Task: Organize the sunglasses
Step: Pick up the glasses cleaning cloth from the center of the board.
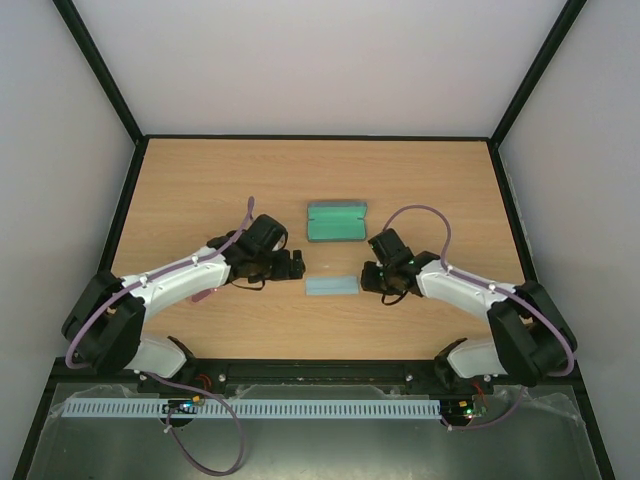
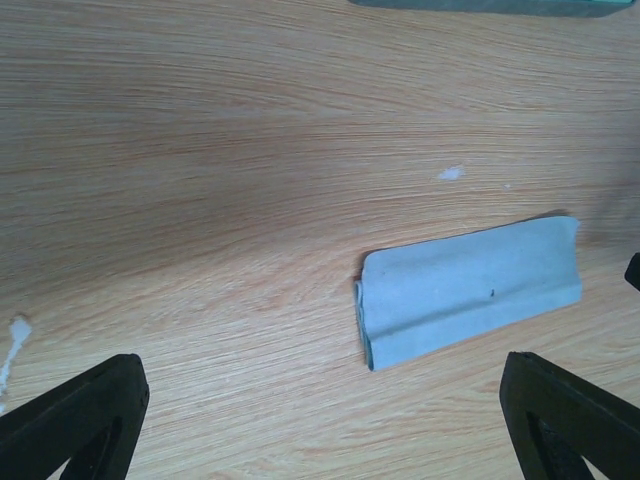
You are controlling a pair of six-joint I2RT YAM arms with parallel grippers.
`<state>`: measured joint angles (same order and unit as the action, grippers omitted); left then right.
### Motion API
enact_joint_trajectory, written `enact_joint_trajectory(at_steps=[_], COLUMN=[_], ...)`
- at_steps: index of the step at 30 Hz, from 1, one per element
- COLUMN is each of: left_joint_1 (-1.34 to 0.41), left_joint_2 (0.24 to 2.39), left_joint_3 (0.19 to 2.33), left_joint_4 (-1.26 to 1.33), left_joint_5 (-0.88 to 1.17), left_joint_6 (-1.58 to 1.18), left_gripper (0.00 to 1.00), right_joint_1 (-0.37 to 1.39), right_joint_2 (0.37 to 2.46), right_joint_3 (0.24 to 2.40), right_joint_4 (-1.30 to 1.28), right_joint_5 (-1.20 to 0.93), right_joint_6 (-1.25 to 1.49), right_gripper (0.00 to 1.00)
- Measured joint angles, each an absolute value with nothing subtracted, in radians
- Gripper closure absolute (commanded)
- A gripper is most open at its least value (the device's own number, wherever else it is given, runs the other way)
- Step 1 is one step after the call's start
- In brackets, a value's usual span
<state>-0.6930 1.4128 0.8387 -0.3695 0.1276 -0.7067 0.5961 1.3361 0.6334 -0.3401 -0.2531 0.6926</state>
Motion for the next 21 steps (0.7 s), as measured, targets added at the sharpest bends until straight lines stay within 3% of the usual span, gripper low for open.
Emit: enact_joint_trajectory(at_steps=[21], left_joint_1=[-0.702], left_joint_2=[1.411], left_joint_3=[0.835], left_joint_4=[-0.385], left_joint_5=[0.104], left_joint_6=[-0.706], left_gripper=[0.01], right_joint_1=[0.684], right_joint_2=[1.527], right_joint_3=[0.745], right_joint_4=[-0.348], right_joint_5=[-0.170], right_joint_6=[0.696], right_gripper=[0.75])
